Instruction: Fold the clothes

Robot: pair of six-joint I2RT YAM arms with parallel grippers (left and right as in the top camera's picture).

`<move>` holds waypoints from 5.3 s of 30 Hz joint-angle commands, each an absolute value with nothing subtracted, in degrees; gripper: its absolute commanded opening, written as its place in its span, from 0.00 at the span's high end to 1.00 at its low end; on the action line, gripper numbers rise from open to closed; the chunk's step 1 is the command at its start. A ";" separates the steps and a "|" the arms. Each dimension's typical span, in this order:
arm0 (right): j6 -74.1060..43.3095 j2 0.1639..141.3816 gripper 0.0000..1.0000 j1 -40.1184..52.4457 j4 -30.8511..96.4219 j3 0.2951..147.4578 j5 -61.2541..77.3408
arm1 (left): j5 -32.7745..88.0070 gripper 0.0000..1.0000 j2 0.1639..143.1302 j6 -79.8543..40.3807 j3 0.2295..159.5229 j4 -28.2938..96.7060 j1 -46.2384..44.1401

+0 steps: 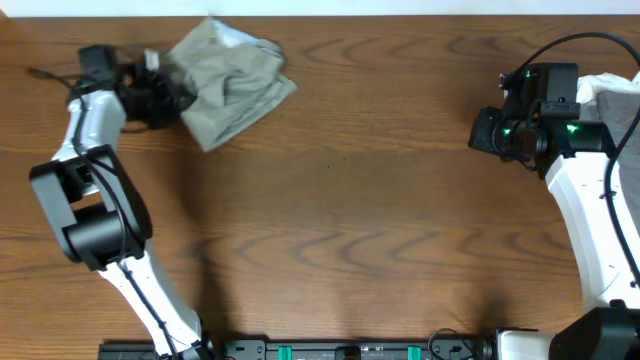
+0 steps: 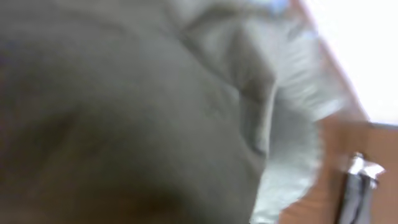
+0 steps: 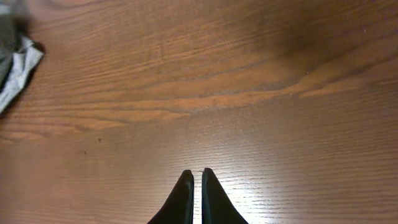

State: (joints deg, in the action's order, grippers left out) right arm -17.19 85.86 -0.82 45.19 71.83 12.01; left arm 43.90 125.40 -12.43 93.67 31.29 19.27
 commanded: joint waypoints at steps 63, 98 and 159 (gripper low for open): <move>4.01 56.64 0.01 -2.28 43.07 72.42 25.67 | 16.36 0.02 68.20 4.27 93.76 70.70 20.60; 7.07 0.30 0.01 -1.15 2.22 0.16 21.02 | 16.36 0.02 68.20 4.27 93.76 70.70 20.60; 7.11 0.34 0.01 -1.10 2.48 0.32 20.80 | 5.54 0.02 13.28 5.21 22.55 2.50 10.02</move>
